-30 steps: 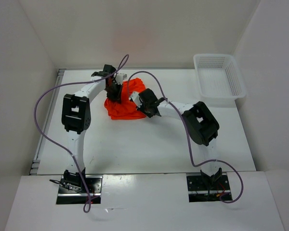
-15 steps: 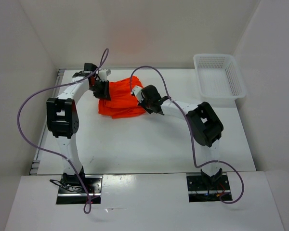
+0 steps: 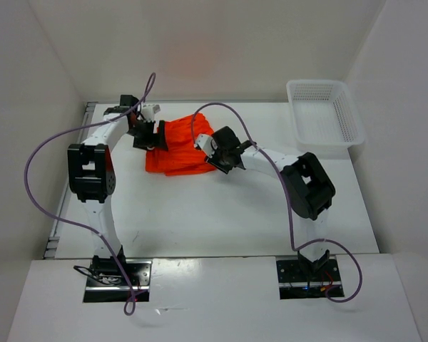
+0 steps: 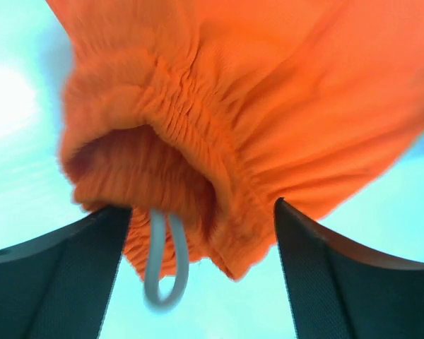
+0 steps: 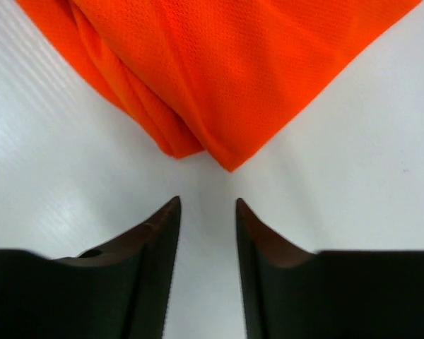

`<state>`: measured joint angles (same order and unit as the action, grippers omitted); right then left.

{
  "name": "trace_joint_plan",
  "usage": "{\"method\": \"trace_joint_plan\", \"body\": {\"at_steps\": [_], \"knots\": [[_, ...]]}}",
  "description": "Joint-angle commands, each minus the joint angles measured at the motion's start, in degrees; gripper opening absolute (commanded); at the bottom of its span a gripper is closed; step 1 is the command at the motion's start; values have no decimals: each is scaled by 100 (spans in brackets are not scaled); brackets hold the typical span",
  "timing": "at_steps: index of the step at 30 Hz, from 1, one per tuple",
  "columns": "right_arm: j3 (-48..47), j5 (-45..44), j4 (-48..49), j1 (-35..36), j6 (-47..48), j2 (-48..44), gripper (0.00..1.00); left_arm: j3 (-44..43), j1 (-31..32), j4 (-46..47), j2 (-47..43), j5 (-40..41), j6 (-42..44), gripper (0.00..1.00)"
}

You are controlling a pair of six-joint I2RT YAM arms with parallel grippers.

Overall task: Fold and stack the shorts
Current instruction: Fold the shorts

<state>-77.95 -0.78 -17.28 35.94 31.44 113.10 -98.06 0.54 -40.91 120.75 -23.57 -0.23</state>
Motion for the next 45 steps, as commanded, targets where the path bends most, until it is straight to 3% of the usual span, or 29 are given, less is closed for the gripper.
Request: {"method": "trace_joint_plan", "body": {"at_steps": [1,2,7,12,21,23,28,29,30,32,34,36,38,45], "knots": [[-71,174,-206,-44,178,-780,45,-669,-45,-233,-763,-490,23,92],[-71,235,-258,-44,248,-850,46,-784,-45,-234,-816,-543,23,96],[-185,236,-206,166,310,-895,51,-1267,-45,-234,-536,-289,23,98],[-439,113,31,466,424,-509,52,-1777,78,-611,519,54,23,99],[-959,113,198,721,433,265,55,-1611,447,-242,845,951,23,98],[-1011,113,251,721,381,413,55,-1558,447,-295,845,951,23,91],[-1116,-132,444,774,275,783,51,-1505,447,-295,793,951,23,40],[-1117,-229,523,774,397,923,50,-1505,447,-295,792,951,23,26],[-1117,-334,585,774,398,985,48,-1566,447,-295,723,890,23,22],[-1055,-695,647,774,451,1048,35,-1637,447,-295,661,768,23,16],[-1003,-696,726,774,451,1118,14,-1769,447,-348,590,592,23,9],[-942,-635,674,774,398,978,6,-1953,395,-296,424,171,23,2],[-889,-565,603,774,398,864,0,-2067,176,-77,354,-407,23,0],[-494,-835,690,774,398,213,0,-2647,-229,144,738,-1710,23,0]]}}
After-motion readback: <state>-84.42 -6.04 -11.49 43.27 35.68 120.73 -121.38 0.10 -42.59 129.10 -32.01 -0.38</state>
